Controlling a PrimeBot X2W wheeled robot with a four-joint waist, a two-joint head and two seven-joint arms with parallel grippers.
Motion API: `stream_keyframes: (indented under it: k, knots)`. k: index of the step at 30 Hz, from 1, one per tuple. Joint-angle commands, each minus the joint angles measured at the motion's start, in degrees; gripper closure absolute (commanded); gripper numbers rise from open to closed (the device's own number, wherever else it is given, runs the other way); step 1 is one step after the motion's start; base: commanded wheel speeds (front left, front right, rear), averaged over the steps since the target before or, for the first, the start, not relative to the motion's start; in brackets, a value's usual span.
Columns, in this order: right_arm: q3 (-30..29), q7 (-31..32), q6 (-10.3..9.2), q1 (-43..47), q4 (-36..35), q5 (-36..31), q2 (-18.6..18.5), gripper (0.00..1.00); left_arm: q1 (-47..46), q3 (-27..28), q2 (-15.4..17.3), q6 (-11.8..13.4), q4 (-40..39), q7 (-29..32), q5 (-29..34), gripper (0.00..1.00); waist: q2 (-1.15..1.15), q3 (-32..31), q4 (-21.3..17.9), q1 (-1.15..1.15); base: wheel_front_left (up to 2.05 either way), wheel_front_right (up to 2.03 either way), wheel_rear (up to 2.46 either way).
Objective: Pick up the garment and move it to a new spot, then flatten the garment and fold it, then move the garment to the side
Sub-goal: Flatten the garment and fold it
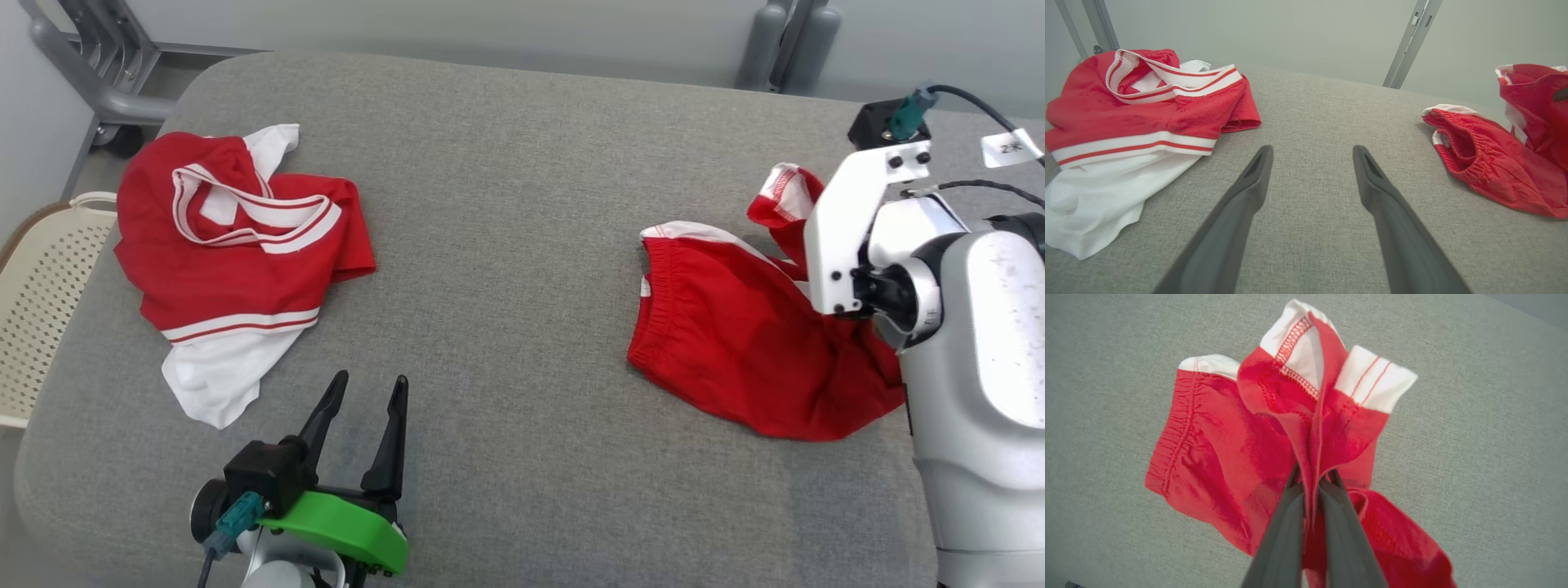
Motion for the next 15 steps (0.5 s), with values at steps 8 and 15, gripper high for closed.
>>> stream_keyframes:
  k: [8, 15]
  knots:
    - [3.02, -0.13, -0.02, -4.04, 7.58, 1.18, 2.67, 1.00, -0.79, -1.22, -0.93, -0.40, 0.79, -0.21, -0.61, 0.00, 0.00, 1.39, 4.72, 0.00, 0.00, 0.00, 0.00]
    - [2.36, -1.26, -0.02, -5.79, 12.32, -0.39, 3.52, 1.00, -1.24, -1.46, -1.59, -0.70, 1.24, -0.21, -0.81, 0.00, 0.00, 2.68, 7.22, 0.00, 0.00, 0.00, 0.00]
